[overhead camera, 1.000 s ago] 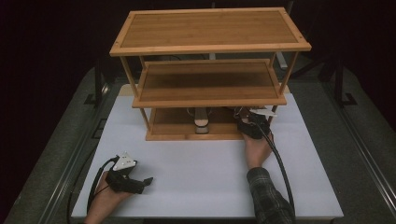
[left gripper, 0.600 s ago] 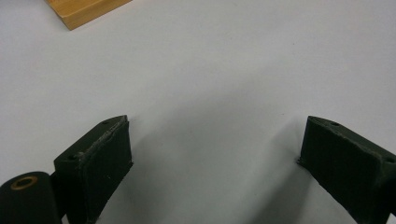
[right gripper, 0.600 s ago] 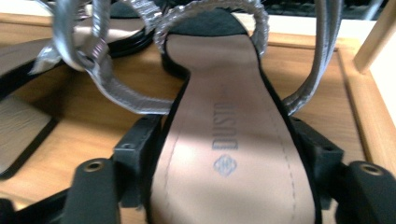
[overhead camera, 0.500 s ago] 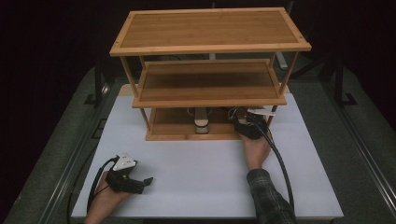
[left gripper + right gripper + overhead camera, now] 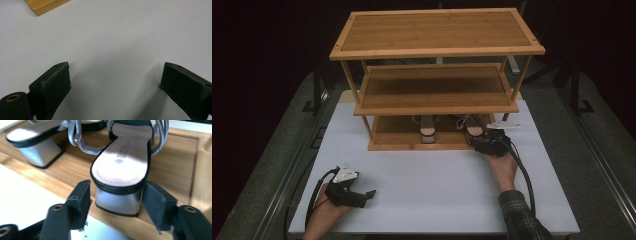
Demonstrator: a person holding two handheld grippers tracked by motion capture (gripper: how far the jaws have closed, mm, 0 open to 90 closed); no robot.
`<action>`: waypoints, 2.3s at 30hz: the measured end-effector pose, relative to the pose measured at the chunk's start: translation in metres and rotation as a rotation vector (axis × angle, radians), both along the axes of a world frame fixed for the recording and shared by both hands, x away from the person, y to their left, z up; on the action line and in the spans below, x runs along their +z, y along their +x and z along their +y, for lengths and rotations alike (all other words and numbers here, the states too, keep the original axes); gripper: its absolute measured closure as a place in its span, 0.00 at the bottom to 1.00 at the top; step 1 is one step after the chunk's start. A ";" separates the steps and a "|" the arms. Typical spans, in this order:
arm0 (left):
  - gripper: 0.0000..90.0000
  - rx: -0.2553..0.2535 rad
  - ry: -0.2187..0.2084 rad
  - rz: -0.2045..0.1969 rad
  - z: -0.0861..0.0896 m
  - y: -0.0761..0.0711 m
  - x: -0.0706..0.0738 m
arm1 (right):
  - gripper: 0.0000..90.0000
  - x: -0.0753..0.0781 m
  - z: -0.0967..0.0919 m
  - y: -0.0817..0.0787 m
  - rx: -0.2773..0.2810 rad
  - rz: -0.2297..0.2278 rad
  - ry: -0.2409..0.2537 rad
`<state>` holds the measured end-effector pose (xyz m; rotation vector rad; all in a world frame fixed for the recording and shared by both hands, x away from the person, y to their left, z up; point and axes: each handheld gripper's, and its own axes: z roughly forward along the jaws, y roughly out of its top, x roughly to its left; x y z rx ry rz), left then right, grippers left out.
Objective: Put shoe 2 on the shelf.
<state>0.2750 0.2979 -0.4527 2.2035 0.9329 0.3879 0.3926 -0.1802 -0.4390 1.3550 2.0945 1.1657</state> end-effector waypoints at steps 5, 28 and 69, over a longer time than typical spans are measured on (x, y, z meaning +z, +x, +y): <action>0.09 0.000 0.000 0.000 0.000 0.000 0.000 | 0.45 0.000 0.013 0.001 0.041 -0.012 0.011; 0.09 -0.001 0.000 0.002 0.000 0.000 0.000 | 0.42 -0.006 0.047 0.018 0.046 0.015 0.010; 0.09 -0.002 0.001 0.000 0.000 0.000 0.000 | 0.00 -0.004 -0.083 -0.117 -0.002 0.068 -0.127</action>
